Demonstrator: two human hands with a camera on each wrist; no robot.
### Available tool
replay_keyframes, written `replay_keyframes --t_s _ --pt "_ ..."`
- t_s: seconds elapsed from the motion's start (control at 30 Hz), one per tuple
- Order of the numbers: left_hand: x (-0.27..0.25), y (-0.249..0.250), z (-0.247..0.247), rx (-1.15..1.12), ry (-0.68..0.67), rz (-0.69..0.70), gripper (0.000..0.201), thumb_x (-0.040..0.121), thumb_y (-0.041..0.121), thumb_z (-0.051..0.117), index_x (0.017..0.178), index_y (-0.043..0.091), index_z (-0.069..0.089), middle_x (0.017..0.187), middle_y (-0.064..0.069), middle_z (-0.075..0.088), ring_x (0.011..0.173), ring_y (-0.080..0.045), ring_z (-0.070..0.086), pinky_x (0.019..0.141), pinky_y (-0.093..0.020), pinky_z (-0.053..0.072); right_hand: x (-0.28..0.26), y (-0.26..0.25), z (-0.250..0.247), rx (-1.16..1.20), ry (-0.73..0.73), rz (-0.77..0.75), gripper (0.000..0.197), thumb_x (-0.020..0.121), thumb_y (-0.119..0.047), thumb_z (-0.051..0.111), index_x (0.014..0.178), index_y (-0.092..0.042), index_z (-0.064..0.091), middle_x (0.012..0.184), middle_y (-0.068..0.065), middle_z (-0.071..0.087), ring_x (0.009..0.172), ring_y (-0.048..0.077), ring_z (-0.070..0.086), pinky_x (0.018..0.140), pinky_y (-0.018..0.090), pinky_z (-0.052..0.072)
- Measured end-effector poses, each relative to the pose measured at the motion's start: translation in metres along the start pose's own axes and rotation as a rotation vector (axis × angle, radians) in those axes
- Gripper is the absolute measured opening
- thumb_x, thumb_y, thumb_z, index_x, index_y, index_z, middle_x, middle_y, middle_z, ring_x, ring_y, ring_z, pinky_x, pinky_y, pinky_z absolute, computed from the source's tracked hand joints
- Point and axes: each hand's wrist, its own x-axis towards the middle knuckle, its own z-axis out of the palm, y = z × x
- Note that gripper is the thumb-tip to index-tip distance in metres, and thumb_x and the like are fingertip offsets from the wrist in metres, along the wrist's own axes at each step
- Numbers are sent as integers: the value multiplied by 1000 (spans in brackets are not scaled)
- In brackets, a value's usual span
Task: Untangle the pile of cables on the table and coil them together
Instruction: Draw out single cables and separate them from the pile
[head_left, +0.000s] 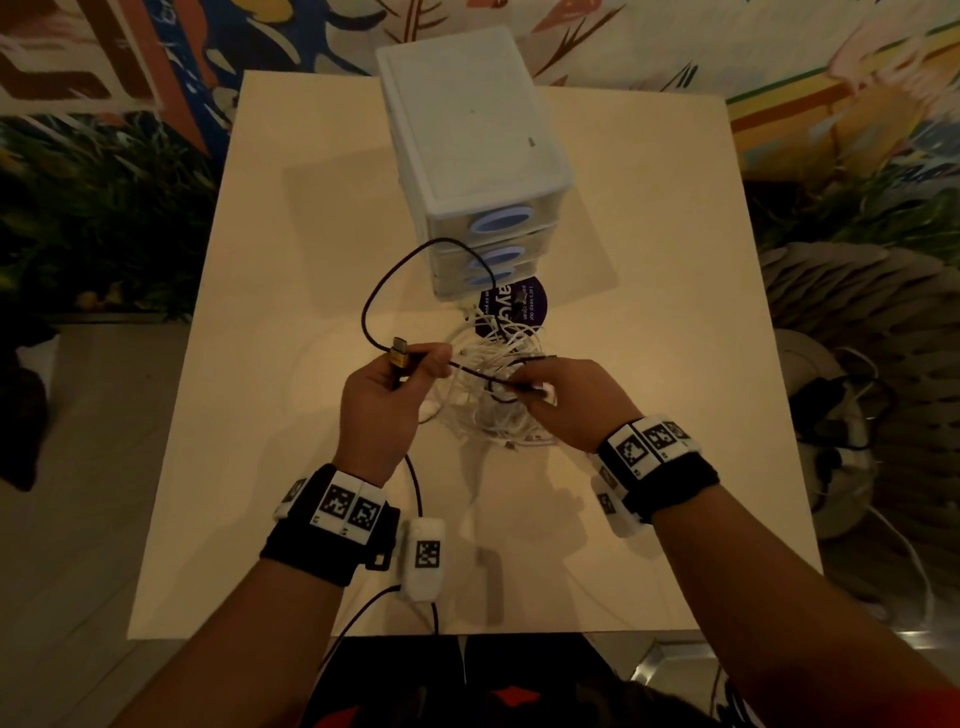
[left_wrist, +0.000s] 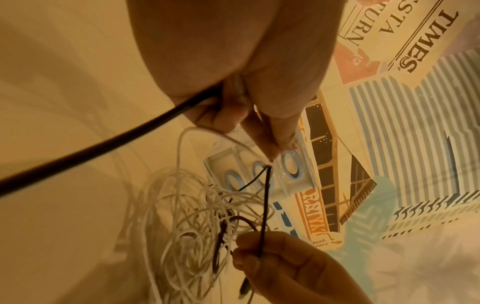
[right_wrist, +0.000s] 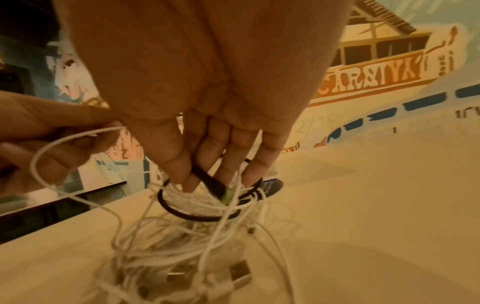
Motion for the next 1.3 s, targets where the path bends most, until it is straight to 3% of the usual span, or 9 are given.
replay_keyframes --t_s 0.1,0.2,0.33,0.47,0.8,0.93,1.0,1.1,1.3 --pt "-1 3 0 -22 35 6 5 90 20 75 93 18 78 87 11 79 78 -3 70 75 -20 51 -2 6 -7 34 54 35 23 99 -29 62 119 -28 75 118 -3 74 106 21 67 91 32 48" --pt "-2 3 -1 44 27 -37 14 92 26 74 103 18 78 98 5 78 71 -27 51 69 -50 45 -1 7 -7 59 71 -4 23 100 -33 61 119 -31 74 106 -4 75 93 18 67 83 33 49" --pt "11 -7 -5 62 21 -264 19 97 39 68 109 26 75 106 -2 78 54 -7 47 49 -27 40 -3 -1 -3 125 74 -92 23 102 -32 57 116 -25 74 95 -12 66 82 1 53 76 9 38" --pt "19 -15 -10 161 -59 -499 36 97 52 61 111 22 75 99 3 79 44 -9 32 44 -24 34 -10 -5 -1 177 100 -44 23 103 -32 53 112 -22 72 83 -18 63 73 -1 57 70 20 43" --pt "8 -10 -9 27 -121 -453 18 98 29 67 115 24 73 100 -1 79 47 -10 28 43 -22 33 -14 -23 31 31 -95 -17 26 98 -42 53 89 -24 70 75 -4 72 69 16 67 71 37 54" --pt "-1 -5 -12 353 -165 -273 19 103 39 58 108 32 75 95 5 79 50 -11 56 48 -30 49 -5 -36 43 -29 -62 37 36 92 -50 46 81 -23 66 70 -2 71 66 17 65 68 37 55" --pt "-5 -2 -11 517 -202 -155 26 105 45 50 91 41 71 89 3 78 51 -15 62 50 -33 54 -1 -44 42 0 -97 55 32 96 -44 49 83 -23 68 71 -3 72 67 13 67 67 29 53" --pt "-10 8 -7 404 -211 -166 24 107 43 46 109 36 68 92 9 74 53 -7 62 47 -29 54 3 -53 41 83 -98 59 28 101 -37 48 88 -21 67 73 -7 74 65 6 68 60 19 46" --pt "-7 4 -22 313 -149 -90 11 98 26 68 106 28 75 102 9 77 84 -3 69 50 -22 51 5 -58 38 97 -11 -2 29 102 -45 49 100 -25 70 88 -10 75 79 7 65 73 29 51"
